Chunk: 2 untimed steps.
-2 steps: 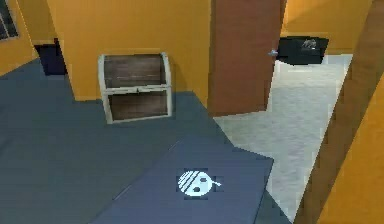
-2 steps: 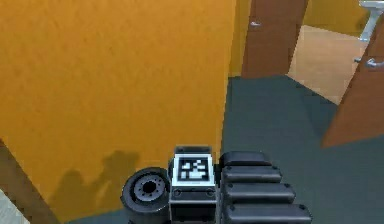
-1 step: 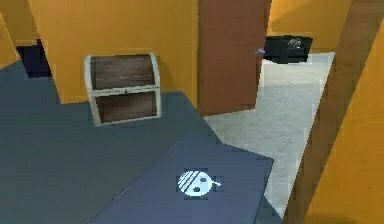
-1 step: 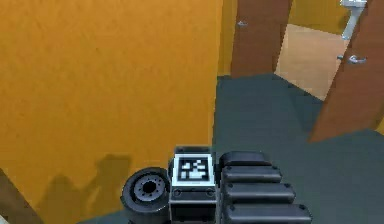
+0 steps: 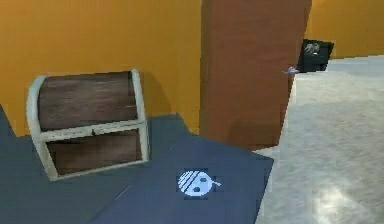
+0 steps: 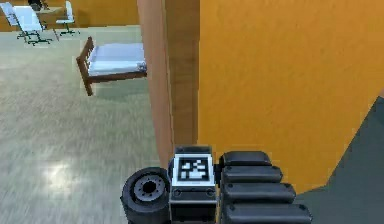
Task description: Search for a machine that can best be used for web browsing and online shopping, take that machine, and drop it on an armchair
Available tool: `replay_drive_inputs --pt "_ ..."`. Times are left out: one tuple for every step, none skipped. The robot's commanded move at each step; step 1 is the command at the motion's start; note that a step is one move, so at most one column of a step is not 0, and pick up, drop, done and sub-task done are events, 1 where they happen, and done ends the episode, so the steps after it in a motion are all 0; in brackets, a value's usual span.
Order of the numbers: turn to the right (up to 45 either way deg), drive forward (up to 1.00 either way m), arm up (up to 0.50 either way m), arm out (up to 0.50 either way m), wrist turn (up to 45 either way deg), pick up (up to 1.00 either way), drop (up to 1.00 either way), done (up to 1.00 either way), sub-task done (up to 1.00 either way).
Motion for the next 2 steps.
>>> replay_drive_inputs --pt "36.0 0.0 0.0 0.0 0.0 0.0 0.0 0.0 0.0" --pt "0.0 0.05 0.0 0.0 0.0 0.0 0.0 0.0 0.0"
